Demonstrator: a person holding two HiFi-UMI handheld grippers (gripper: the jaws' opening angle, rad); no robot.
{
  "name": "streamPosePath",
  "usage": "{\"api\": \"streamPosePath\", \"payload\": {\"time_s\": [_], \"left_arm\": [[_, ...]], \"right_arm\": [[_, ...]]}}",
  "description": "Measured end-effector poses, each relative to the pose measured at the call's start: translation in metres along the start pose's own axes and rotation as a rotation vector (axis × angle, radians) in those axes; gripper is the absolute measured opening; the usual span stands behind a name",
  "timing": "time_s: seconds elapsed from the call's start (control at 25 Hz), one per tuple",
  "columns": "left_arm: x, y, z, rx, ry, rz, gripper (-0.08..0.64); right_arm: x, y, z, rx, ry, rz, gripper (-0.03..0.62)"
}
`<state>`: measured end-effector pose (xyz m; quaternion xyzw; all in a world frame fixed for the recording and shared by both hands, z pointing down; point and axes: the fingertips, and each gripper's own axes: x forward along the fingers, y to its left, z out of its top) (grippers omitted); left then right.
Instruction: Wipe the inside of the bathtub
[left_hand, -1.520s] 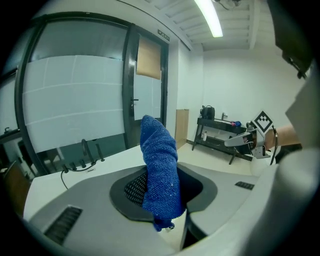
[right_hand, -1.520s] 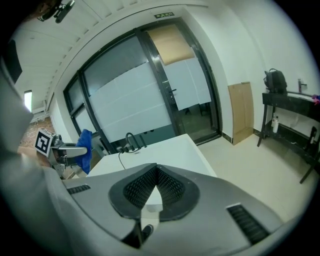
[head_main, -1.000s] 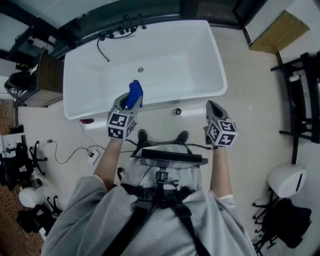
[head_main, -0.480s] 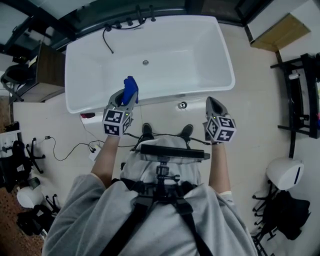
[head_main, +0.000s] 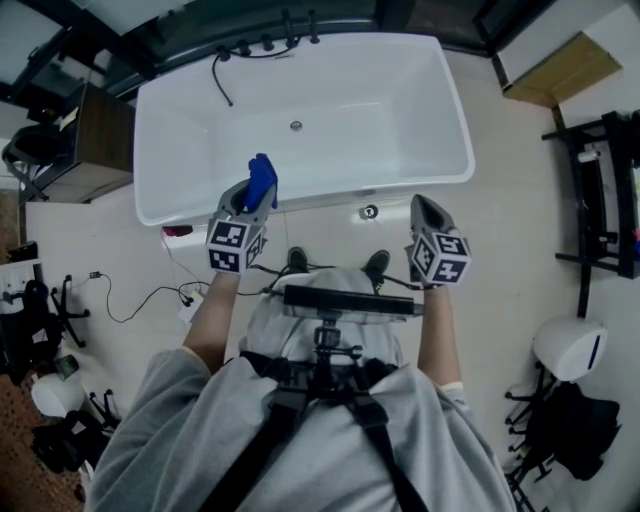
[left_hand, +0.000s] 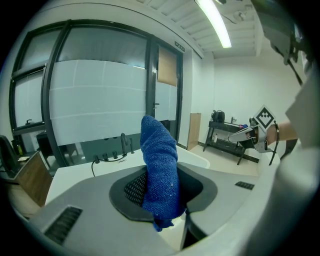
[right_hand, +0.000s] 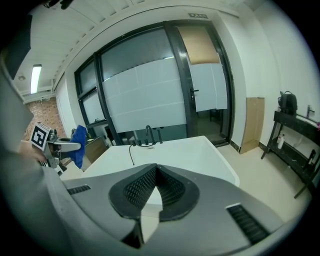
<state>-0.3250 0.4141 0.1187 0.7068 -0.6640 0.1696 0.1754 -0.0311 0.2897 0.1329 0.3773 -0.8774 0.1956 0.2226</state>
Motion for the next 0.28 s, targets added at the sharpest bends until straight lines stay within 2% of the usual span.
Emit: {"api": "streamPosePath", "payload": {"time_s": [0.28], "left_arm": [[-0.002, 0.015, 0.009, -0.004, -0.010, 0.001, 0.121]], "right_arm": [[0.003, 0.007, 0.010, -0.018, 0.013, -0.015, 0.008]]}}
